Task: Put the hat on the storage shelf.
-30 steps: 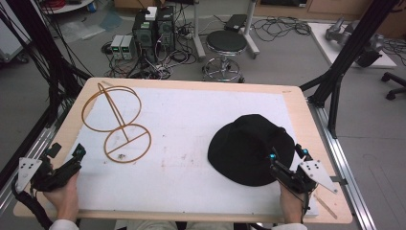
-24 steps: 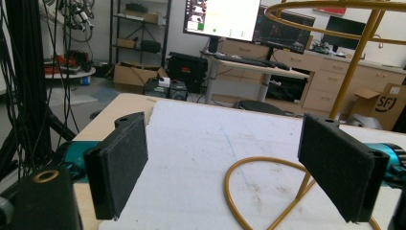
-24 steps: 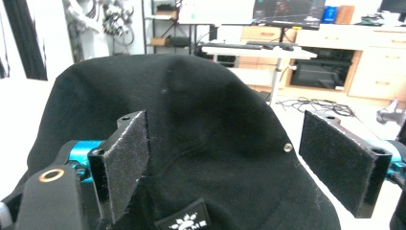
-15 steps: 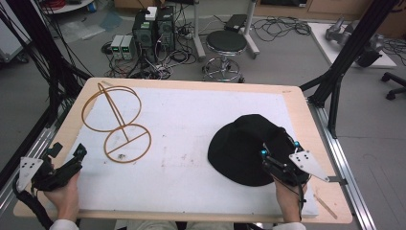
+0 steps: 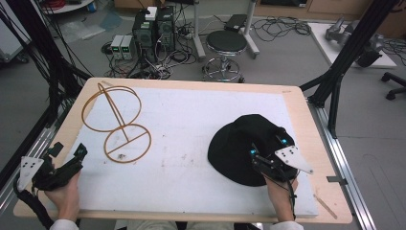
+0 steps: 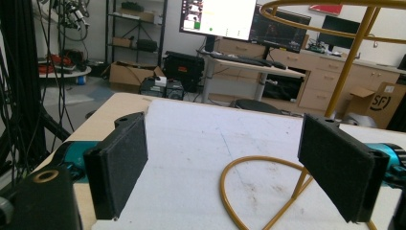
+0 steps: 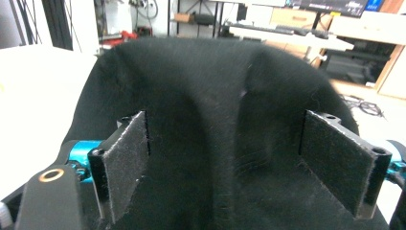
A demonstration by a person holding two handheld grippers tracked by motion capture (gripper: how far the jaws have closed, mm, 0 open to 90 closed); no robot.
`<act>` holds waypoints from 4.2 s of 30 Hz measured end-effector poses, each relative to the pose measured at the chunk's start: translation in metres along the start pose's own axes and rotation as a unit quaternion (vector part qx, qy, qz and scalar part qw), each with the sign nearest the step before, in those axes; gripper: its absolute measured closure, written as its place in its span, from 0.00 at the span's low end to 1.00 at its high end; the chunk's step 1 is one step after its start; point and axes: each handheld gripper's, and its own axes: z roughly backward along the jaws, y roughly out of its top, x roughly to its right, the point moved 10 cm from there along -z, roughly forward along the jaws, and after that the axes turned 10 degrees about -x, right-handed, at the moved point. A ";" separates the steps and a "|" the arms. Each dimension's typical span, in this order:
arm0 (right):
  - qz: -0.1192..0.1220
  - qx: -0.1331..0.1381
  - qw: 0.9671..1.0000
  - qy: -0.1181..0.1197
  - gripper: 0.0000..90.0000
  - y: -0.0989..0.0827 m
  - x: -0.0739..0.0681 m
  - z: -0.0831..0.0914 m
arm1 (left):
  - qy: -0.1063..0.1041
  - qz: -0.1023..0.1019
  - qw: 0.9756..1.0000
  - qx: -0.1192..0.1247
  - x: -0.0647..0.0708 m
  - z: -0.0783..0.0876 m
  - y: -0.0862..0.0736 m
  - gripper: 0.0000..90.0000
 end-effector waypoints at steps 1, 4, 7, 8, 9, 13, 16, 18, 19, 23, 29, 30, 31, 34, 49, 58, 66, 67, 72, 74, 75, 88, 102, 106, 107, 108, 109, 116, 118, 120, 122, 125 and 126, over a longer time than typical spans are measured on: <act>0.000 0.000 1.000 0.000 0.19 0.000 0.000 0.000 | 0.000 0.000 1.000 0.000 0.000 0.000 0.000 0.20; -0.002 -0.020 1.000 -0.001 0.20 -0.005 -0.002 -0.008 | -0.001 0.000 1.000 0.001 0.000 0.000 0.000 0.20; -0.007 -0.030 0.999 -0.006 0.24 -0.008 -0.001 -0.011 | -0.001 0.001 1.000 0.001 0.000 0.000 0.000 0.20; -0.010 -0.037 0.999 -0.017 0.33 -0.011 0.001 -0.011 | -0.002 0.001 1.000 0.000 0.000 -0.001 0.000 0.20; -0.010 -0.037 0.999 -0.017 0.33 -0.011 0.001 -0.011 | -0.002 0.001 1.000 -0.001 0.000 -0.001 0.000 0.20; -0.015 -0.057 0.998 -0.029 0.66 -0.016 0.002 -0.011 | -0.002 0.001 1.000 -0.002 0.000 -0.001 -0.001 0.20; -0.016 -0.072 0.997 -0.026 0.92 -0.018 0.000 -0.012 | -0.002 0.001 1.000 -0.001 0.000 -0.001 -0.001 0.20; -0.022 -0.070 0.997 -0.023 0.94 -0.018 0.000 -0.011 | -0.003 0.002 1.000 -0.002 0.000 -0.002 -0.001 0.20; -0.022 -0.070 0.997 -0.023 0.94 -0.018 0.000 -0.011 | -0.004 0.003 1.000 -0.002 0.000 -0.002 -0.001 0.20; -0.021 -0.070 0.997 -0.022 0.95 -0.018 0.000 -0.010 | -0.005 0.003 1.000 -0.003 0.000 -0.002 -0.002 0.20; -0.017 -0.065 0.998 -0.017 0.95 -0.018 0.001 -0.009 | -0.006 0.002 1.000 -0.004 0.001 -0.003 -0.002 0.20; -0.019 -0.062 0.998 -0.012 0.95 -0.018 0.002 -0.008 | -0.006 0.002 1.000 -0.004 0.001 -0.003 -0.002 0.20; -0.019 -0.062 0.998 -0.012 0.95 -0.018 0.002 -0.008 | -0.006 0.002 1.000 -0.004 0.001 -0.003 -0.002 0.20; -0.020 -0.058 0.998 -0.010 0.95 -0.017 0.002 -0.008 | -0.006 0.004 1.000 -0.003 0.000 -0.003 -0.002 0.20; -0.008 0.010 1.000 0.002 0.95 0.017 -0.008 0.006 | -0.020 0.022 1.000 0.000 -0.003 -0.003 0.000 0.19; -0.015 0.078 0.997 0.025 0.95 0.054 -0.022 0.009 | -0.014 0.019 1.000 0.003 -0.005 -0.002 0.001 0.19; -0.032 0.122 0.992 0.027 0.95 0.093 -0.024 0.013 | -0.012 0.008 1.000 0.001 -0.003 -0.002 0.001 0.19; -0.032 0.122 0.992 0.027 0.95 0.093 -0.024 0.013 | -0.013 0.008 1.000 0.001 -0.003 -0.002 0.001 0.19; -0.034 0.149 0.988 0.027 0.95 0.117 -0.024 0.021 | -0.013 0.005 1.000 0.000 -0.001 -0.003 0.001 0.19; -0.034 0.158 0.986 0.029 0.95 0.125 -0.025 0.022 | -0.017 0.003 1.000 -0.002 0.001 -0.004 0.000 0.19; -0.034 0.158 0.986 0.029 0.95 0.125 -0.025 0.022 | -0.018 0.000 1.000 -0.003 0.003 -0.005 0.000 0.19; -0.027 0.216 0.974 0.064 0.95 0.184 -0.067 0.024 | -0.025 -0.010 1.000 -0.006 0.009 -0.007 -0.001 0.19; -0.013 0.247 0.964 0.101 0.95 0.222 -0.127 0.017 | -0.026 -0.010 1.000 -0.006 0.009 -0.007 -0.001 0.19; -0.009 0.253 0.961 0.110 0.95 0.233 -0.142 0.012 | -0.026 -0.009 1.000 -0.006 0.009 -0.007 -0.001 0.19; -0.009 0.253 0.961 0.110 0.95 0.233 -0.142 0.012 | -0.027 -0.009 1.000 -0.006 0.009 -0.007 -0.001 0.19; -0.013 0.254 0.960 0.115 0.95 0.237 -0.151 0.008 | -0.027 -0.008 1.000 -0.005 0.009 -0.007 -0.001 0.19; -0.013 0.254 0.960 0.115 0.95 0.237 -0.151 0.008 | -0.027 -0.008 1.000 -0.005 0.009 -0.007 -0.001 0.19; -0.009 0.257 0.956 0.140 0.95 0.250 -0.191 -0.007 | -0.027 -0.008 1.000 -0.005 0.008 -0.007 -0.001 0.19; -0.005 0.257 0.955 0.147 0.95 0.252 -0.202 -0.010 | -0.028 -0.008 1.000 -0.005 0.008 -0.006 -0.001 0.19; -0.003 0.257 0.954 0.151 0.95 0.253 -0.207 -0.011 | -0.029 -0.006 1.000 -0.004 0.008 -0.005 -0.001 0.19; -0.002 0.254 0.954 0.160 0.95 0.256 -0.222 -0.017 | -0.030 -0.005 1.000 -0.003 0.008 -0.004 -0.001 0.19; -0.002 0.254 0.953 0.164 0.95 0.258 -0.231 -0.020 | -0.029 -0.005 1.000 -0.002 0.008 -0.004 -0.001 0.19; 0.001 0.257 0.952 0.169 0.95 0.260 -0.240 -0.021 | -0.030 -0.004 1.000 -0.003 0.007 -0.003 -0.001 0.19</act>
